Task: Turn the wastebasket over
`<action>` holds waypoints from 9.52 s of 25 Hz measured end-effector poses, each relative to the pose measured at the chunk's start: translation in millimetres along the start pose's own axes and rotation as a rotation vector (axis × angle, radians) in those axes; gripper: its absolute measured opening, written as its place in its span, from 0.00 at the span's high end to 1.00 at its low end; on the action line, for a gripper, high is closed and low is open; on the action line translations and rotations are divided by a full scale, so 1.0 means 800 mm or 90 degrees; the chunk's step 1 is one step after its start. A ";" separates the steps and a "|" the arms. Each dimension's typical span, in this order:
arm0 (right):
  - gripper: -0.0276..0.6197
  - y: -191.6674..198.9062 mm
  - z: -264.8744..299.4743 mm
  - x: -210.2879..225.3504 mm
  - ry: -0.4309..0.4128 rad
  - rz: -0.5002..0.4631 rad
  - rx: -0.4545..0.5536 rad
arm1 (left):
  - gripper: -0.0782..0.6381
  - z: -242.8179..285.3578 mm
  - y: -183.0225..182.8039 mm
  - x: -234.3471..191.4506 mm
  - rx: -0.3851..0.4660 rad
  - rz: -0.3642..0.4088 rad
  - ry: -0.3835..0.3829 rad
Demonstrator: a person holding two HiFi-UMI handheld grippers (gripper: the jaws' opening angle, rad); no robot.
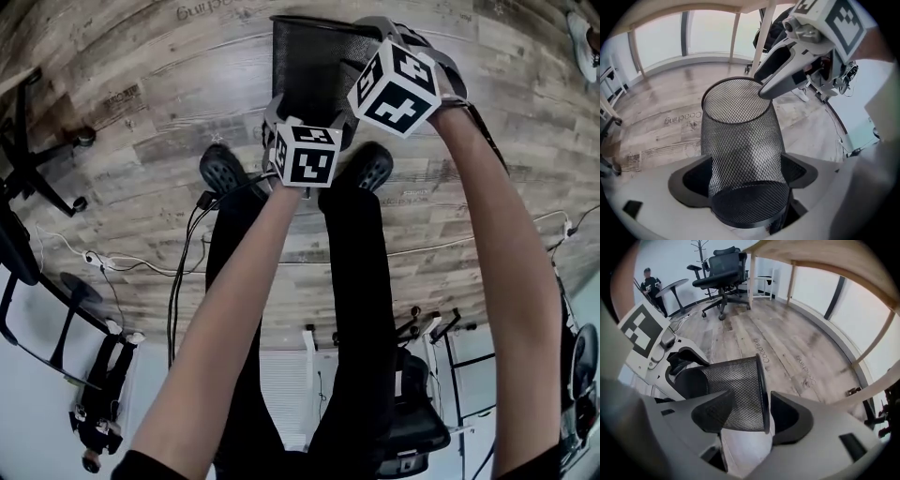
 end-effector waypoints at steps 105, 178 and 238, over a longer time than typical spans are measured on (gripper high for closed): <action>0.88 -0.050 -0.113 -0.189 -0.141 -0.067 0.048 | 0.27 -0.196 -0.043 -0.075 0.230 -0.131 0.158; 0.89 -0.114 -0.513 -0.032 0.077 0.153 0.108 | 0.83 -0.518 -0.142 0.120 0.301 -0.148 0.107; 0.91 -0.360 -0.948 0.057 0.350 0.537 0.544 | 0.85 -0.964 -0.386 0.224 0.517 0.345 0.262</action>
Point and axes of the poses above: the fingertips, and each gripper's own axes: z forward along the fingers, x to its right, y out of its underside, the point moved 3 cm from there along -z, backward along the fingers, and after that the axes turned 10 degrees about y, right-handed, at the moved point
